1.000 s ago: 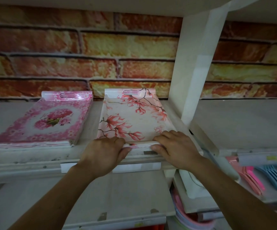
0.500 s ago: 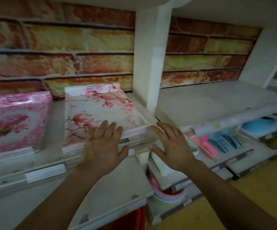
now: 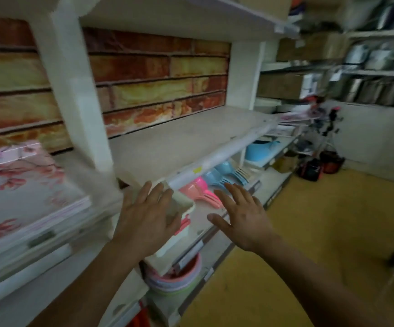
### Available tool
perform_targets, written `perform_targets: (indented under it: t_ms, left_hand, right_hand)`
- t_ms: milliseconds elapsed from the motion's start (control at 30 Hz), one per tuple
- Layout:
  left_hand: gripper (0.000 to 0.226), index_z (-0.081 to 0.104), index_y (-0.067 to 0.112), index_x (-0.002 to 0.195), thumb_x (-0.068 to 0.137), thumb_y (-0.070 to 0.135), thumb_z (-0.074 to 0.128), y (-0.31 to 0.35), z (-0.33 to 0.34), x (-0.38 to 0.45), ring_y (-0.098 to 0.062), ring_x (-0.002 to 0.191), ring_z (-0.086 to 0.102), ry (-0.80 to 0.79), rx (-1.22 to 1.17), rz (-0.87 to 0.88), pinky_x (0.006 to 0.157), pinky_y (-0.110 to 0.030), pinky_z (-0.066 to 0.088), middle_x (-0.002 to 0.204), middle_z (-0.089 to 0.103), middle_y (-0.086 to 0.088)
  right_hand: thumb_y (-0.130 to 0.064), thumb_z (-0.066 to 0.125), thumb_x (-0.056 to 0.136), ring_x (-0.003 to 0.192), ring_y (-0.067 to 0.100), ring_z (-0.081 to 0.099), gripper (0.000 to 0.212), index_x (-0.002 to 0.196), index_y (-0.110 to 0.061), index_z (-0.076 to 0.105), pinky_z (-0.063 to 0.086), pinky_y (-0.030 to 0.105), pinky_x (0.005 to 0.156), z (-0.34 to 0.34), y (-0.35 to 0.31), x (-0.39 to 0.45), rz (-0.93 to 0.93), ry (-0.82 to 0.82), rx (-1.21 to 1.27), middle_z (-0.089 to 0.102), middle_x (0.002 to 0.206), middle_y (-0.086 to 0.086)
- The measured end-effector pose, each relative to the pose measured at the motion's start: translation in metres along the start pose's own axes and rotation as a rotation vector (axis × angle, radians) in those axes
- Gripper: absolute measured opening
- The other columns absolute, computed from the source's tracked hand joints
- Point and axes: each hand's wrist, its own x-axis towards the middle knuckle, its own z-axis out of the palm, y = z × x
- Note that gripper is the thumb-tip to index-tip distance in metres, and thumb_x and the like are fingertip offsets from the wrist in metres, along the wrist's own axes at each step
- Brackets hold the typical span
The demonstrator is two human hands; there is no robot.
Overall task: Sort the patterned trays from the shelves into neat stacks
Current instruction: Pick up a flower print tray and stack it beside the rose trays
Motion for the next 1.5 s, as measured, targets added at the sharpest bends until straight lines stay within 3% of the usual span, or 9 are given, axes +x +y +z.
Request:
perform_targets:
  t_ms: [133,233,400,567,667,900,1100,1267,1500]
  left_hand:
    - [0.068,0.061,0.015,0.125,0.08,0.059,0.034,0.079,0.007,0.043,-0.031,0.123,0.052,-0.022,-0.01,0.09,0.091,-0.058,0.042,0.131,0.059,-0.008]
    - [0.071,0.056,0.019,0.131,0.081,0.061,0.028,0.144,0.014,0.074,-0.028,0.129,0.046,-0.006,-0.045,0.145,0.1,-0.054,0.033,0.136,0.055,-0.006]
    - [0.085,0.035,0.027,0.145,0.075,0.067,0.005,0.246,0.023,0.117,-0.022,0.143,0.021,-0.058,-0.068,0.22,0.11,-0.052,0.02,0.154,0.03,0.002]
    - [0.079,0.039,0.028,0.141,0.079,0.067,0.009,0.32,0.035,0.151,-0.021,0.139,0.029,-0.082,-0.057,0.331,0.105,-0.052,0.028,0.149,0.037,0.004]
    - [0.079,0.032,0.031,0.144,0.078,0.067,0.007,0.358,0.042,0.169,-0.02,0.14,0.023,-0.117,-0.077,0.393,0.107,-0.053,0.025,0.152,0.031,0.005]
    - [0.09,0.024,0.031,0.147,0.071,0.069,-0.006,0.424,0.064,0.222,-0.019,0.145,0.009,-0.154,-0.102,0.486,0.112,-0.05,0.014,0.158,0.017,0.007]
    - [0.087,0.022,0.03,0.148,0.075,0.069,-0.004,0.462,0.096,0.296,-0.02,0.146,0.007,-0.169,-0.152,0.53,0.114,-0.052,0.012,0.159,0.015,0.004]
    - [0.068,0.018,0.028,0.15,0.092,0.065,0.018,0.478,0.117,0.369,-0.02,0.146,0.004,-0.192,-0.187,0.551,0.115,-0.052,0.009,0.16,0.01,0.003]
    - [0.074,0.02,0.029,0.149,0.087,0.067,0.01,0.501,0.143,0.451,-0.02,0.146,0.006,-0.188,-0.191,0.554,0.115,-0.052,0.01,0.159,0.013,0.004]
  right_hand:
    - [-0.077,0.009,0.086,0.143,0.029,0.025,0.082,0.145,-0.028,0.038,0.033,0.055,0.107,-0.016,0.078,-0.025,0.089,0.002,-0.019,0.033,0.153,0.008]
    - [-0.078,0.001,0.082,0.147,0.024,0.01,0.085,0.15,-0.033,0.025,0.023,0.05,0.114,-0.03,0.138,-0.043,0.145,0.001,-0.033,0.019,0.159,0.002]
    - [-0.073,0.019,0.09,0.147,0.022,0.004,0.07,0.149,-0.035,0.021,0.017,0.047,0.114,-0.054,0.232,-0.072,0.249,0.006,-0.069,0.012,0.16,-0.001]
    - [-0.073,0.019,0.09,0.147,0.021,0.007,0.069,0.147,-0.035,0.024,0.02,0.046,0.113,-0.07,0.302,-0.103,0.375,0.008,-0.08,0.015,0.159,-0.001]
    - [-0.074,0.015,0.088,0.147,0.022,0.007,0.073,0.149,-0.035,0.023,0.02,0.046,0.113,-0.071,0.334,-0.116,0.442,0.008,-0.081,0.015,0.16,-0.001]
    - [-0.073,0.02,0.09,0.147,0.02,0.003,0.069,0.149,-0.037,0.022,0.017,0.046,0.114,-0.062,0.399,-0.116,0.553,-0.027,-0.089,0.013,0.16,-0.002]
    - [-0.073,0.02,0.09,0.147,0.021,0.005,0.068,0.148,-0.037,0.021,0.018,0.046,0.114,-0.058,0.46,-0.072,0.598,-0.032,-0.144,0.013,0.16,-0.002]
    - [-0.073,0.019,0.09,0.147,0.021,0.005,0.068,0.148,-0.037,0.022,0.018,0.046,0.114,-0.055,0.51,-0.017,0.603,-0.039,-0.16,0.013,0.16,-0.002]
    - [-0.072,0.019,0.09,0.147,0.021,0.005,0.069,0.148,-0.035,0.023,0.018,0.046,0.114,-0.042,0.57,0.041,0.607,-0.048,-0.154,0.013,0.16,-0.001]
